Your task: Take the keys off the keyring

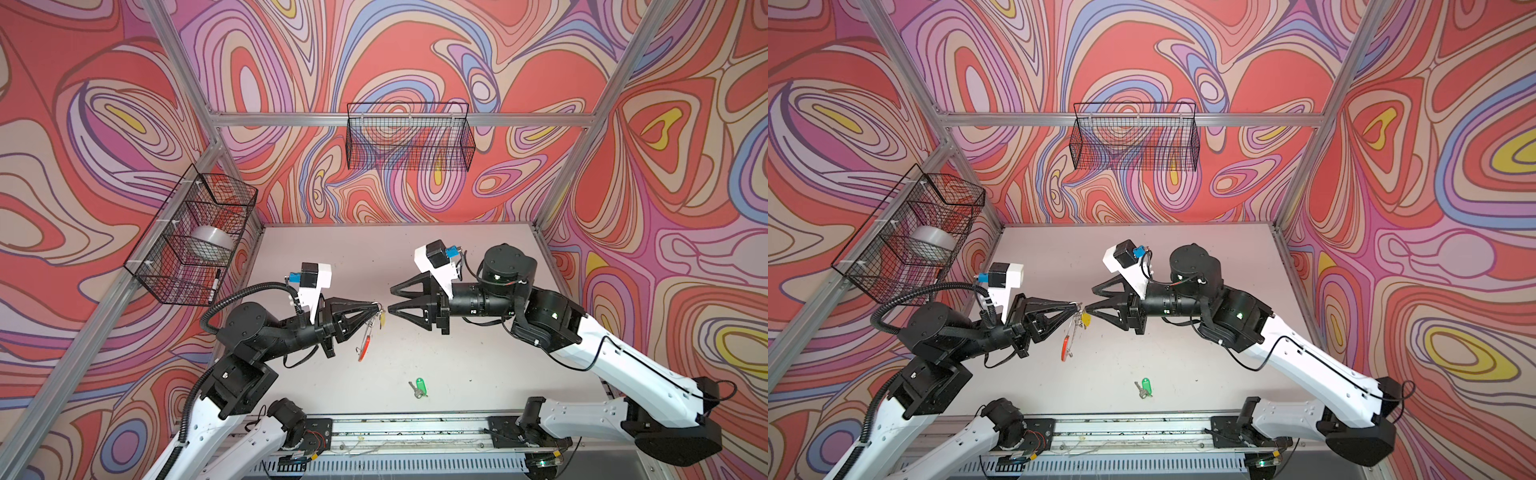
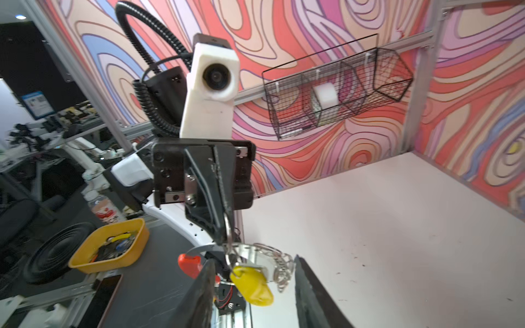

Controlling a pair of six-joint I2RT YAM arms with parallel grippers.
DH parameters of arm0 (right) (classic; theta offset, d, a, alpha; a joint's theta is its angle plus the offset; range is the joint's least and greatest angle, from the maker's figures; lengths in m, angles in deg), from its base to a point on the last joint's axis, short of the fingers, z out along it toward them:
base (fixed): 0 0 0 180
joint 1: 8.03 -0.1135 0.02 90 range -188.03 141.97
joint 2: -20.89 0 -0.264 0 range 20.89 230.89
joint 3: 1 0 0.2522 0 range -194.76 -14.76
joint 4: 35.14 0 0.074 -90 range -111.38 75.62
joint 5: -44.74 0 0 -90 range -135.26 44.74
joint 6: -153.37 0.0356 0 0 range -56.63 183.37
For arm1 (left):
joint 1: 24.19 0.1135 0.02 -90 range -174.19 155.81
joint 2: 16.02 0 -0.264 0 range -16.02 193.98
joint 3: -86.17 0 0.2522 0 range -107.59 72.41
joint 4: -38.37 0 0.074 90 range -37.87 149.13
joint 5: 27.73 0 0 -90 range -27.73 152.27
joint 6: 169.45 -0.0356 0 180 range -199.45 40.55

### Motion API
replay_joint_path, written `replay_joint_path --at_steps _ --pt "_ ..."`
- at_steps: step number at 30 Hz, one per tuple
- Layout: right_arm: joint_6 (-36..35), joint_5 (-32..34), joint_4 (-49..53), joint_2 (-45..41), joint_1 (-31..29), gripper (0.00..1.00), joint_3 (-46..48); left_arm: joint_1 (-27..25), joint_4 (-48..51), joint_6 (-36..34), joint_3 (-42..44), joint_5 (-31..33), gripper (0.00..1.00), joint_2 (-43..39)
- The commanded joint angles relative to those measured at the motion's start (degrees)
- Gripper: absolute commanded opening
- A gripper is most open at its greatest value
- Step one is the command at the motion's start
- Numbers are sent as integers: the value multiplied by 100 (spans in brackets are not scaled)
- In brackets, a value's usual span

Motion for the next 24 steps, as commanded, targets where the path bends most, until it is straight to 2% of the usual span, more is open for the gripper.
replay_joint_path --at_steps 1,5,11,19,22,24 --pt "399 -928 -631 124 5 46 46 5 -426 0 90 216 0 -96" --pt "431 -1034 -704 189 5 43 43 5 -430 7 92 260 0 -76" --pt "397 -945 -588 314 3 30 7 3 -499 59 105 225 0 -79" --pt "408 -888 -621 432 6 28 -48 3 -631 141 135 150 0 -88" --pt "401 -700 -552 437 10 34 -22 5 -602 139 119 132 0 -96" --pt "414 -742 -584 448 5 34 -19 4 -586 144 126 123 0 -90"
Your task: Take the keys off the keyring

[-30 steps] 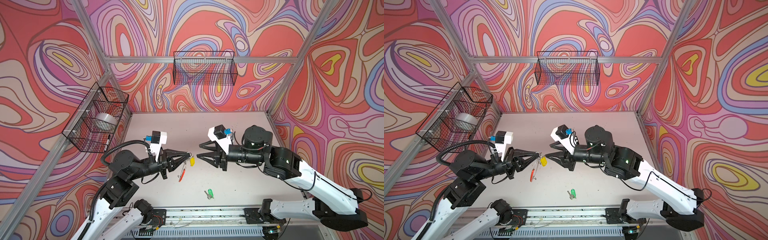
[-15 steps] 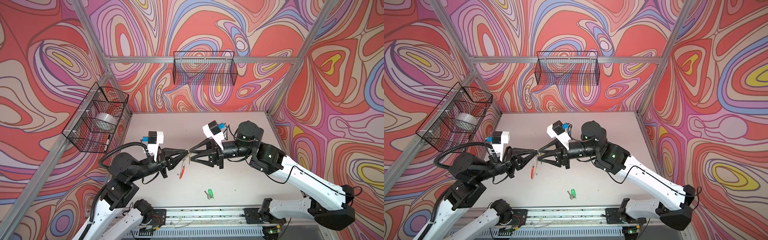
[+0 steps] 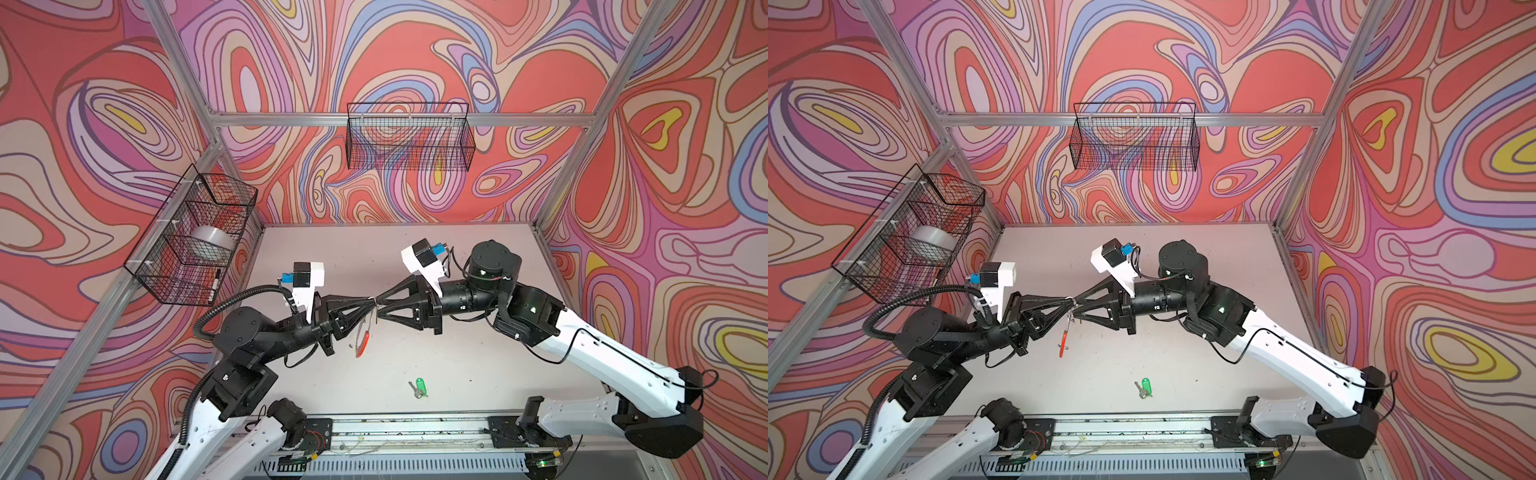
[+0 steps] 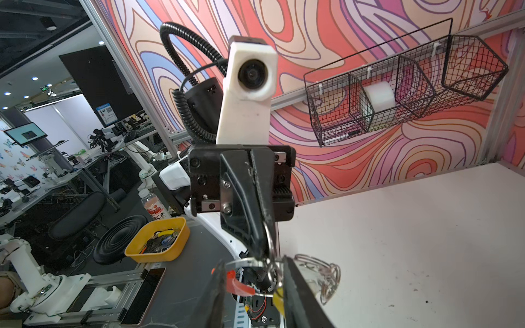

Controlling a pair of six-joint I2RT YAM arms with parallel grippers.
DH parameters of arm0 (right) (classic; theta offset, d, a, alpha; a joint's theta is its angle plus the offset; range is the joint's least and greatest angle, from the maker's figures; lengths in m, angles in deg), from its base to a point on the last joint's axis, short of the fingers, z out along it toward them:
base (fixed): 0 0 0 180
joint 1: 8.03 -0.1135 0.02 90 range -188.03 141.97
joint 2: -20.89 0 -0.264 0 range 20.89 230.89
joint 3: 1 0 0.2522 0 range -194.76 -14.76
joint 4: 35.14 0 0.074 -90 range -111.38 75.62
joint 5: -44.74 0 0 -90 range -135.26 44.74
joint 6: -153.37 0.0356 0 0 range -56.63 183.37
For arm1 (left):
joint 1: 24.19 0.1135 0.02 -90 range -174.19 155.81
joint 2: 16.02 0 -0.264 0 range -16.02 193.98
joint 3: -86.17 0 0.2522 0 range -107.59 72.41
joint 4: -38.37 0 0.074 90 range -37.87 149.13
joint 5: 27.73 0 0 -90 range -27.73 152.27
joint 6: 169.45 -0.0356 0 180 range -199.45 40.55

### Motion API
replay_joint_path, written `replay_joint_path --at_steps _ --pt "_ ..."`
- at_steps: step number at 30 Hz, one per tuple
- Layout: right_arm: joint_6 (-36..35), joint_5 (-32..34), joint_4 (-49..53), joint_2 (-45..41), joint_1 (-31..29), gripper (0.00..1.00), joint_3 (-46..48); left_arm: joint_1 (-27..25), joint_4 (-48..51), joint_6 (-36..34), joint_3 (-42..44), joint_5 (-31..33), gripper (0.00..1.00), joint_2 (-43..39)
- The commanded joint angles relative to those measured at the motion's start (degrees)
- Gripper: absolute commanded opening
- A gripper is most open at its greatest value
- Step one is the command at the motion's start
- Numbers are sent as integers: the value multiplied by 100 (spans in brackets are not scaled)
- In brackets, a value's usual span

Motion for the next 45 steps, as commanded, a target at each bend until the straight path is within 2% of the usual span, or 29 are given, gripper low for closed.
replay_joint_path --at_steps 1,6,9,21,24,27,28,29,30,32,41,45 --pt "-1 10 7 93 -20 32 -17 1 -279 66 44 -106 0 -20" --pt "8 56 -44 132 -26 25 -50 -1 -302 79 64 -121 0 -18" --pt "33 -27 -114 125 -19 25 -39 -1 -282 93 74 -96 0 -13" --pt "69 64 148 209 -18 0 -197 1 -356 150 78 -105 0 24" --pt "22 108 366 229 -12 0 -317 0 -341 159 40 -173 0 44" --pt "-247 227 1065 262 -14 0 -665 1 46 48 -112 -120 0 21" --pt "-350 249 1346 273 -6 0 -809 1 222 -38 -165 -87 9 -6" --pt "-497 289 1739 310 5 0 -1040 -4 448 -169 -229 -70 24 -25" --pt "-647 326 2165 381 20 0 -1283 -4 667 -276 -289 -112 33 -35" --pt "-934 446 3013 537 24 0 -1823 1 1082 -489 -395 -105 39 -44" --pt "-1800 639 5903 1664 29 0 -4043 2 2473 -1183 -878 -222 42 83" --pt "-1872 740 6091 1592 32 0 -3825 1 2697 -1302 -1038 -572 42 179"
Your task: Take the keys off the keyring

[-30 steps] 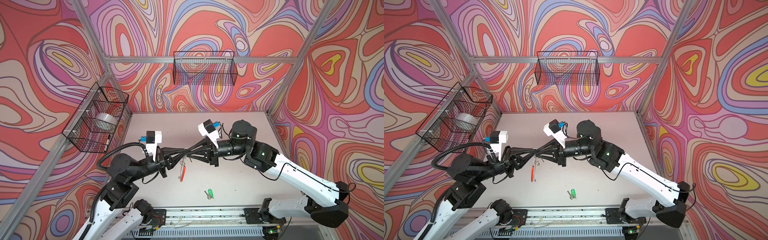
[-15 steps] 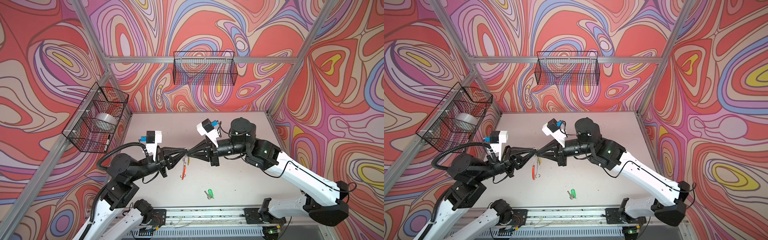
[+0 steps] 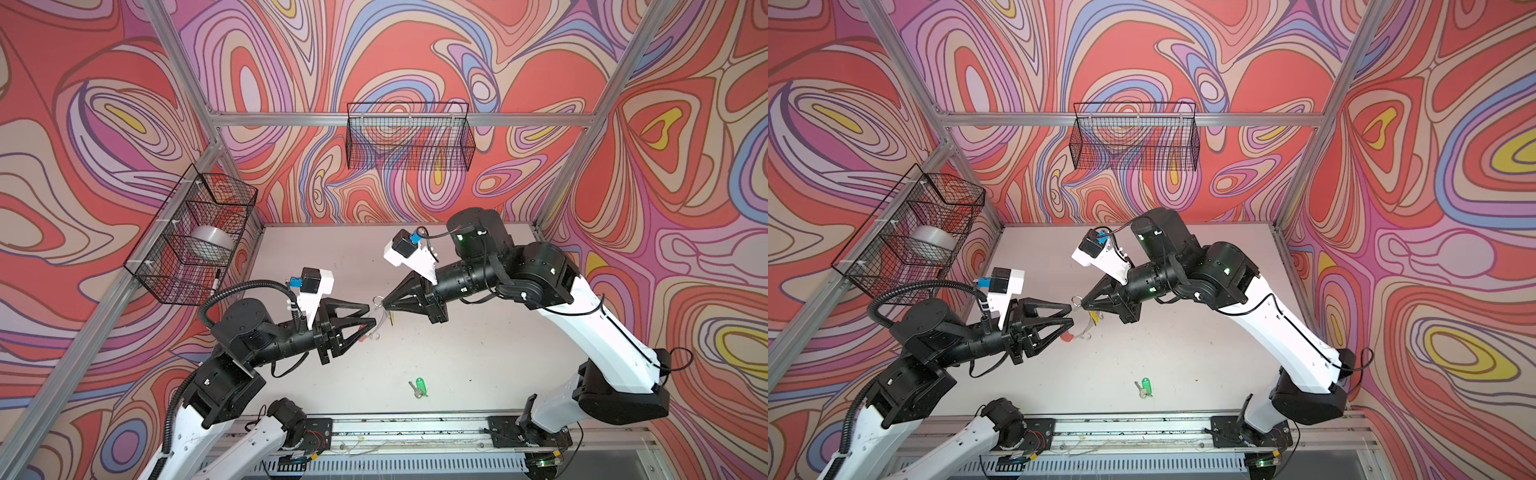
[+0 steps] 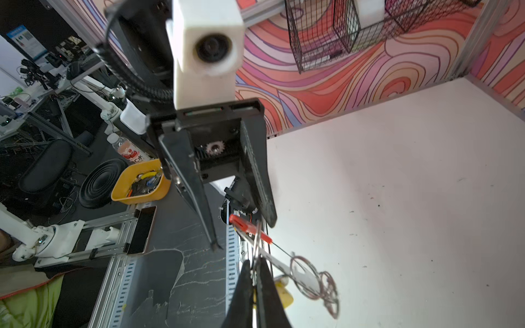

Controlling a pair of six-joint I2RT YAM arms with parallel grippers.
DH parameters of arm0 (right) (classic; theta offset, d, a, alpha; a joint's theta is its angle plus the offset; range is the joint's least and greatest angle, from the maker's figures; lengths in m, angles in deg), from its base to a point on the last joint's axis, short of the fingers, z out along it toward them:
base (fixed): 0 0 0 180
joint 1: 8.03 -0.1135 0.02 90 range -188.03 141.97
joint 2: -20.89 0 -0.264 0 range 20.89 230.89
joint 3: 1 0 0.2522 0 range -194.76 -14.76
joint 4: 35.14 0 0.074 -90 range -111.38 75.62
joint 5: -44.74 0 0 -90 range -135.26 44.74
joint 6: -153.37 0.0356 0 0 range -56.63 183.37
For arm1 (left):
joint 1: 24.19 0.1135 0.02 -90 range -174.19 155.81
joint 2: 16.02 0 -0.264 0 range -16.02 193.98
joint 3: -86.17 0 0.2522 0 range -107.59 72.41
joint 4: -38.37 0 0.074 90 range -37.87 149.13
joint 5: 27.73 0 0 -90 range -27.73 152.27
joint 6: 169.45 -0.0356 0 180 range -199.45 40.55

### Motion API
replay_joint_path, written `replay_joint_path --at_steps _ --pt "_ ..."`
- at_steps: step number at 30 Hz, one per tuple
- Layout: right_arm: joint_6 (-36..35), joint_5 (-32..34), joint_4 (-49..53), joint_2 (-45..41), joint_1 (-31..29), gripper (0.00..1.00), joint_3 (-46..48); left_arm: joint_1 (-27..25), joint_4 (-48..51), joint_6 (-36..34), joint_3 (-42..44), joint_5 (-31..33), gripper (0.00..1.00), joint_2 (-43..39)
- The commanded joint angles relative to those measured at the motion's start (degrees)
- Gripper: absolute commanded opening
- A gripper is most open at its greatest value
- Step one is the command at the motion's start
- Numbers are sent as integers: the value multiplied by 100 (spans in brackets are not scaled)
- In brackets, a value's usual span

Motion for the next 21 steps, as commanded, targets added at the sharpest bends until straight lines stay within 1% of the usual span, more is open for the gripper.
replay_joint_path --at_steps 1,3,4,10,15,19,21 --pt "-294 167 776 -41 9 0 92 0 431 -293 -213 -472 40 87" --pt "-327 117 781 -94 9 0 194 -4 434 -311 -281 -618 34 179" --pt "-350 103 794 -108 10 0 210 -6 468 -348 -327 -656 33 217" --pt "-418 -84 752 -139 11 0 245 -6 347 -287 -346 -890 32 603" --pt "-462 -151 681 -112 10 0 266 -6 -153 -77 -231 -1313 31 681" --pt "-458 -158 650 -88 7 0 228 -4 -261 20 -221 -1527 25 754" --pt "-456 -154 636 -86 5 0 200 -6 -252 64 -216 -1549 25 790"
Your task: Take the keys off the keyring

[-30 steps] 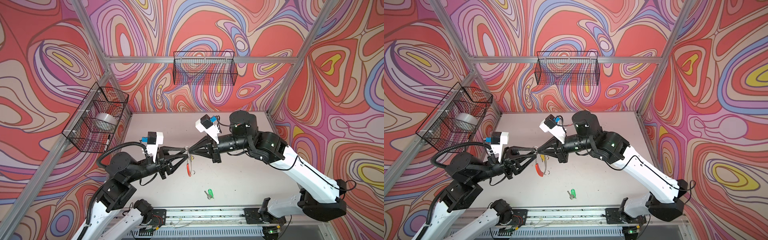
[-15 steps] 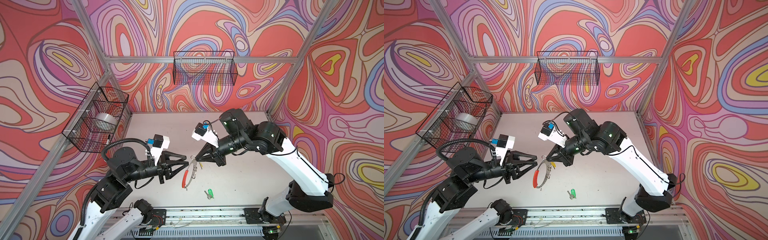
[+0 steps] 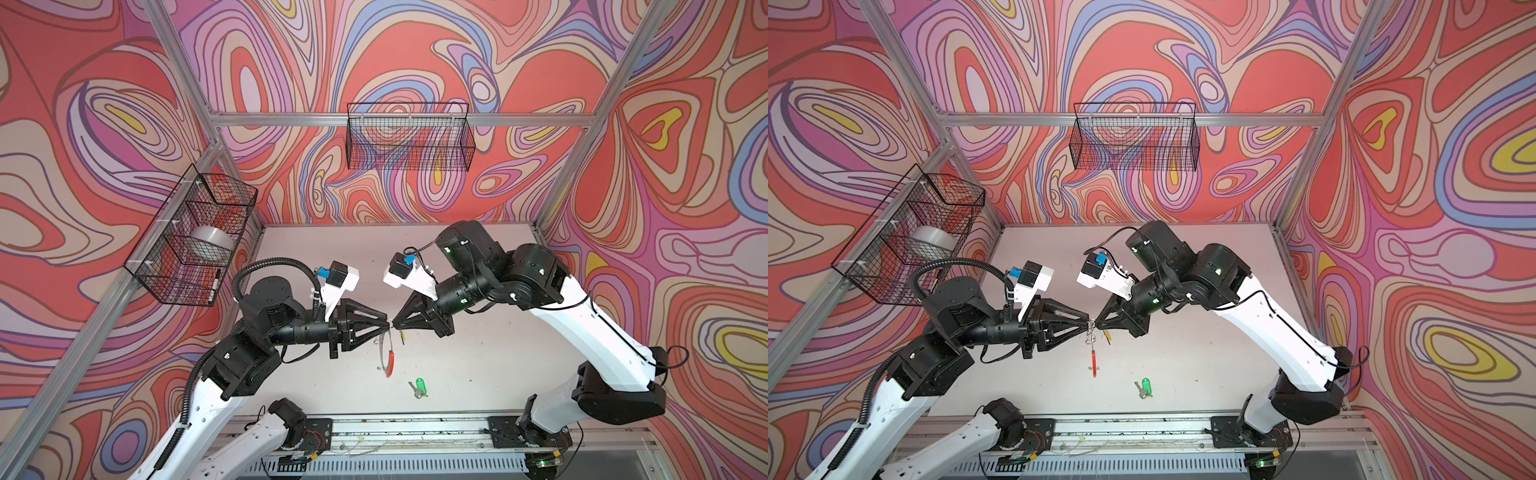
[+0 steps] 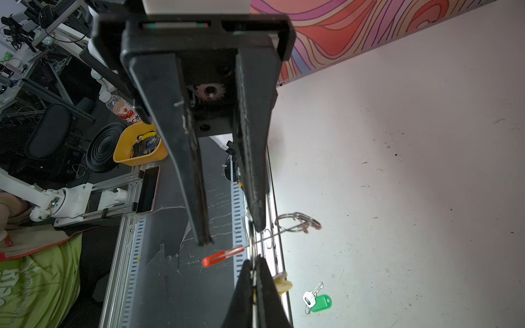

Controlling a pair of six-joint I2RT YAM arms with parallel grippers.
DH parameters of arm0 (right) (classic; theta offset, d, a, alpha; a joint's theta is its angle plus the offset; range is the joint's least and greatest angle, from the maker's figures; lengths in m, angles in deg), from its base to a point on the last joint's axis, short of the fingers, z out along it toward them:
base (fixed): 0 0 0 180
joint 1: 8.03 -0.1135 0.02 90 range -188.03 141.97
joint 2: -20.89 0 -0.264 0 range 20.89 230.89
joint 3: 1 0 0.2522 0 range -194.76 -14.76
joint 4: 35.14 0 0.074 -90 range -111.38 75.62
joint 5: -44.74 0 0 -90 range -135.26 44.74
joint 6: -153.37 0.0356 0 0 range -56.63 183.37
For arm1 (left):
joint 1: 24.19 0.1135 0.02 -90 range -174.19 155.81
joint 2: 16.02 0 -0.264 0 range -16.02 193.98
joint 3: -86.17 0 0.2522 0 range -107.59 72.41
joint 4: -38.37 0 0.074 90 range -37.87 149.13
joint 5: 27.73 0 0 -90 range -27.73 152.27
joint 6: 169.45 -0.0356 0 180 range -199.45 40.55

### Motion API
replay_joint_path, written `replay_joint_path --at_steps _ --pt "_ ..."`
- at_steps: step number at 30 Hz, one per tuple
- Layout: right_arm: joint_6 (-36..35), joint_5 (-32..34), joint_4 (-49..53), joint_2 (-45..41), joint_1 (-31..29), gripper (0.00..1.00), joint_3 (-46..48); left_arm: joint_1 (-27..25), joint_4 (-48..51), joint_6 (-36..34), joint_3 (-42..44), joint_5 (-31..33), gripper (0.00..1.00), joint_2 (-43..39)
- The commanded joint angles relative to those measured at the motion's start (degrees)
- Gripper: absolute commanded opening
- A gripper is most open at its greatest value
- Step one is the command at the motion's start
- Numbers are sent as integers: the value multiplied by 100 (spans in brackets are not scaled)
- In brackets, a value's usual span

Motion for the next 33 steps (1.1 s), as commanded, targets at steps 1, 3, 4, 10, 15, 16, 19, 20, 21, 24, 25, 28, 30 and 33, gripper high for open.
replay_joint_path --at_steps 1,3,4,10,15,16,19,20,21,24,25,28,30,33 --pt "-60 -29 -72 -79 10 0 -54 -7 -229 88 7 -357 25 46" --pt "-61 -44 -88 -79 9 0 -65 -6 -158 66 13 -312 27 82" --pt "-53 -46 -97 -78 9 0 -77 -6 -91 42 3 -275 27 101" --pt "-26 -80 -122 -64 4 0 -119 -6 -3 3 5 -135 23 179" --pt "-9 -128 -146 -42 3 0 -118 -7 -167 122 45 -71 13 195" --pt "-7 -134 -182 -38 3 0 -118 -11 -220 146 57 -76 10 198" --pt "27 -147 -250 -41 -13 0 -85 -6 -211 135 37 22 0 198" --pt "31 -136 -280 -45 -14 0 -67 -10 -210 113 34 99 0 186" --pt "43 -115 -310 -61 -6 0 -40 -10 -283 171 74 214 0 130" --pt "168 -74 -689 -214 -11 0 308 -9 -1096 617 460 646 0 -222" --pt "243 -100 -924 -325 -11 0 541 -14 -1363 795 596 793 0 -328" --pt "448 -162 -1740 -665 -23 0 1258 -20 -1992 1097 848 1110 0 -531" --pt "558 -209 -2220 -840 -37 0 1617 -12 -2275 1197 948 1254 0 -622" --pt "631 -180 -2637 -1011 -58 0 1918 -15 -2418 1221 950 1396 0 -693"
